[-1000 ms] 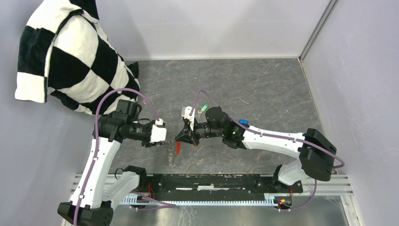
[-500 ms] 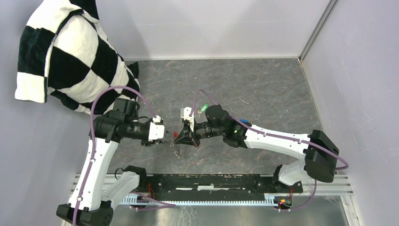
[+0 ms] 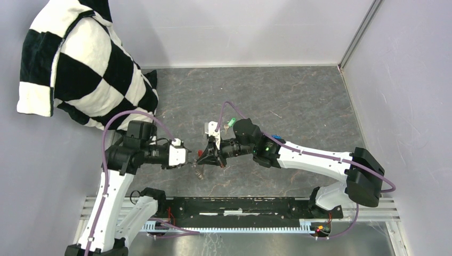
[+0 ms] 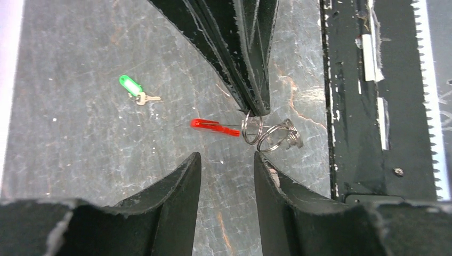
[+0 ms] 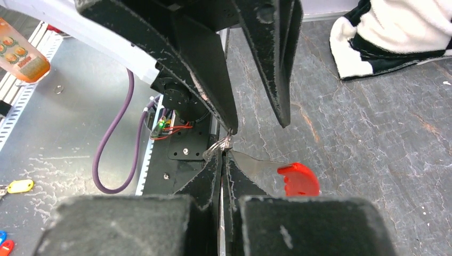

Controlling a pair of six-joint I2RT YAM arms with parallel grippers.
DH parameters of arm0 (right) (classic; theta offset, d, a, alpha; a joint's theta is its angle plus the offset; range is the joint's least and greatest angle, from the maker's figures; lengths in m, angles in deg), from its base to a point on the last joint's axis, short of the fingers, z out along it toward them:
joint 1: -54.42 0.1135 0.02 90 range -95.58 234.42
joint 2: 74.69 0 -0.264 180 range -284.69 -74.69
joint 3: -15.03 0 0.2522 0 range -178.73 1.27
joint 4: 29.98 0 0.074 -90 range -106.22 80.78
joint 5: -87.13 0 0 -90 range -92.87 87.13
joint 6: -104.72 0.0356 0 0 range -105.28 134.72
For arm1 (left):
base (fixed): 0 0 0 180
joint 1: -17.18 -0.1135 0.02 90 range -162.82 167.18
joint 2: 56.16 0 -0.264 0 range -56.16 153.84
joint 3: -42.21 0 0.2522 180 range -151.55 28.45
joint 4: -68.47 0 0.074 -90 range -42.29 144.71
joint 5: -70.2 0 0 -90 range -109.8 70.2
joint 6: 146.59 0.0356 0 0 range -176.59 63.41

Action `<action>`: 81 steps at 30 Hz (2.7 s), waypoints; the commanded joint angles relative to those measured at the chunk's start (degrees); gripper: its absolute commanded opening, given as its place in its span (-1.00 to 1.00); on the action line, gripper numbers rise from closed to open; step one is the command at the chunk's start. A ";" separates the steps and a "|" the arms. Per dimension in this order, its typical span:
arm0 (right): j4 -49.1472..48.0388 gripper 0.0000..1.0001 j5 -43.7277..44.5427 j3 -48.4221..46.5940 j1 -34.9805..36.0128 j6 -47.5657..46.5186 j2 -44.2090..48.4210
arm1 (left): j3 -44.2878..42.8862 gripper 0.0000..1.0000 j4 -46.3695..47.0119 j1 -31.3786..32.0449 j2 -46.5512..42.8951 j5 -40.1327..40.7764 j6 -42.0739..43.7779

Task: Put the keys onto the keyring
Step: Pick up the keyring from the center of the board.

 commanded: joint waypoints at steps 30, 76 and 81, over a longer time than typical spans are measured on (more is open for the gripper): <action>-7.70 -0.99 6.22 -0.54 0.19 1.91 3.75 | -0.85 0.06 9.25 -0.06 -4.58 -3.22 -12.06; 1.42 -0.99 2.85 -6.69 1.64 -3.12 0.43 | -8.11 -0.36 -4.76 0.03 3.77 -5.08 0.72; 1.77 -0.99 2.32 -7.28 1.65 -3.17 0.15 | -7.77 -0.58 -4.81 0.03 3.28 -4.93 1.89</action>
